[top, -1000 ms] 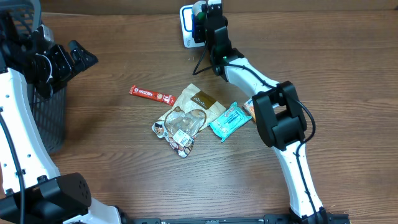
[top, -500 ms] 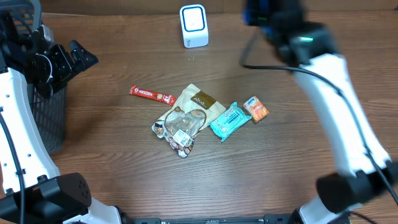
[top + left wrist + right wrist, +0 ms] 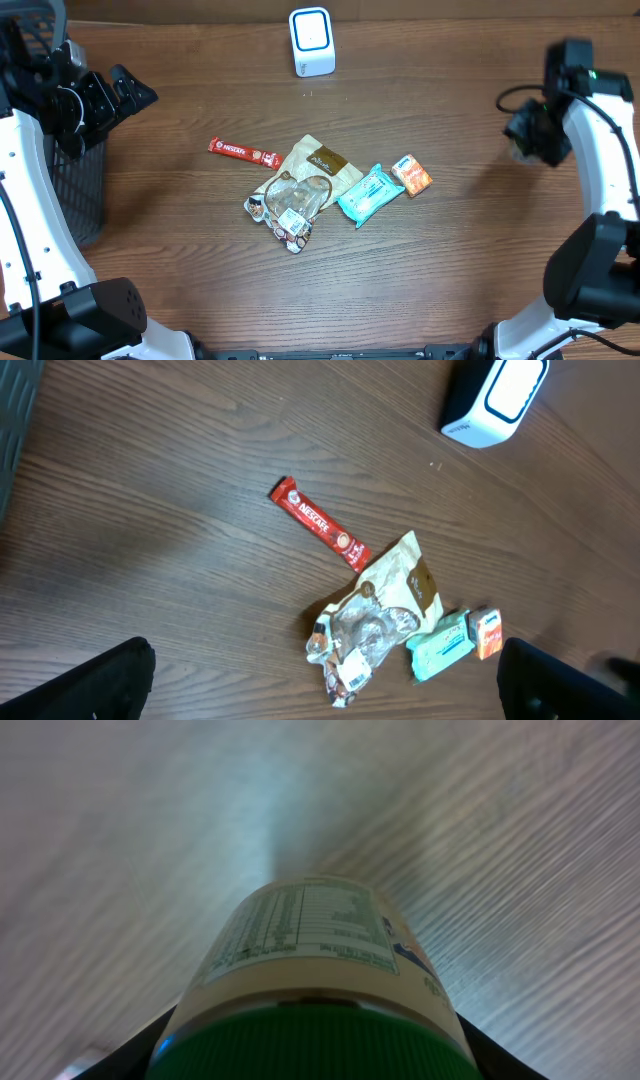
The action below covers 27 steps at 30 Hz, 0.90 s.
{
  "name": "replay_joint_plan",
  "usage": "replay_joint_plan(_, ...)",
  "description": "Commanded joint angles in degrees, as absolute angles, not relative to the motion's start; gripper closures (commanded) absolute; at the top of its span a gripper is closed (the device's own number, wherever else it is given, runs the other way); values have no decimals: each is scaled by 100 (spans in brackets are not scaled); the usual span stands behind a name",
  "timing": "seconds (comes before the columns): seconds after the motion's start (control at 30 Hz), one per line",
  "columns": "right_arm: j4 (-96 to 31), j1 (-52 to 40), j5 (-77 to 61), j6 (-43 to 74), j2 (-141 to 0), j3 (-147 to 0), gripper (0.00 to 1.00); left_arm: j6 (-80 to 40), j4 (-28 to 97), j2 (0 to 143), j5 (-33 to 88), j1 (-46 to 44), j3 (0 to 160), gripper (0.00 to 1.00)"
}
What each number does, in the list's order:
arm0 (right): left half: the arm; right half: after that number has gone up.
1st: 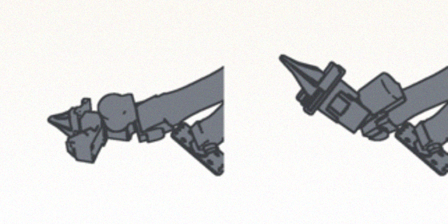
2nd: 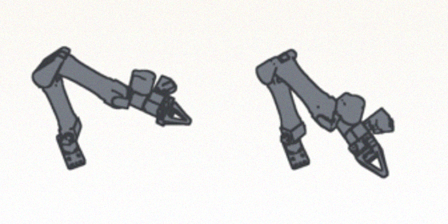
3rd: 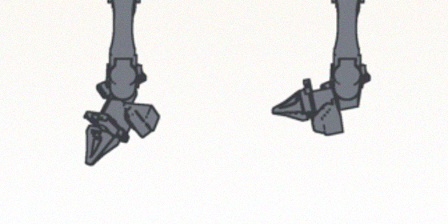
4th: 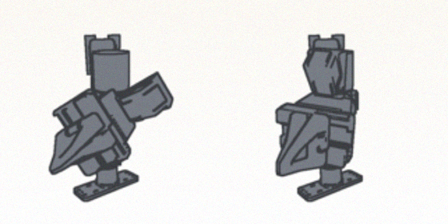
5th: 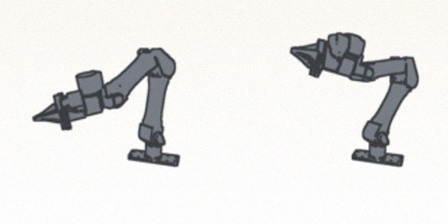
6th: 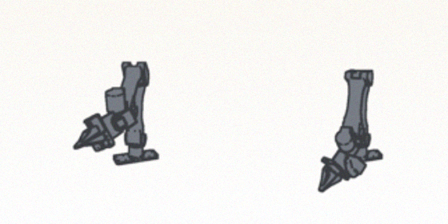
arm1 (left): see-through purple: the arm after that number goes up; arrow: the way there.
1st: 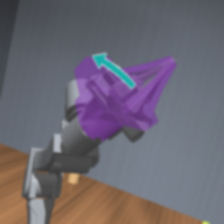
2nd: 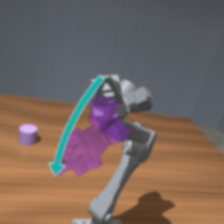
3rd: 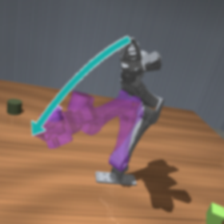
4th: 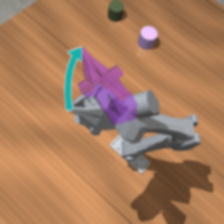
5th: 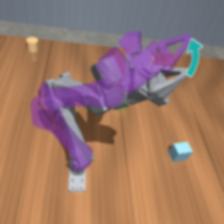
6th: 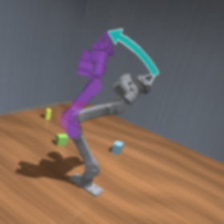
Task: Scan the item barcode
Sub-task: 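Carry the jar to the right table edge and set it down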
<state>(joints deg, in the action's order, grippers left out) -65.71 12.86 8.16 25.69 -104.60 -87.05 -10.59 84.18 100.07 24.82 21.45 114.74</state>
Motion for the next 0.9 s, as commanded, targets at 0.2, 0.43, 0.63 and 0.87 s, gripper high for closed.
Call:
replay_joint_plan(0.2,-5260,1833,523,2683,-10372,-7061,96,-1096,8412,10033,2486,2130,11458,0)
replay_joint_plan(0.43,-5096,1850,526,2679,-10372,-6792,0,-1096,8414,10033,2486,2130,11458,0)
replay_joint_plan(0.63,-5870,1850,635,2661,-10350,-7474,0,-1094,8412,10033,2486,2130,11458,0)
replay_joint_plan(0.87,-7502,1776,609,2655,-10350,-9343,0,-1096,8412,10033,2486,2130,11458,0)
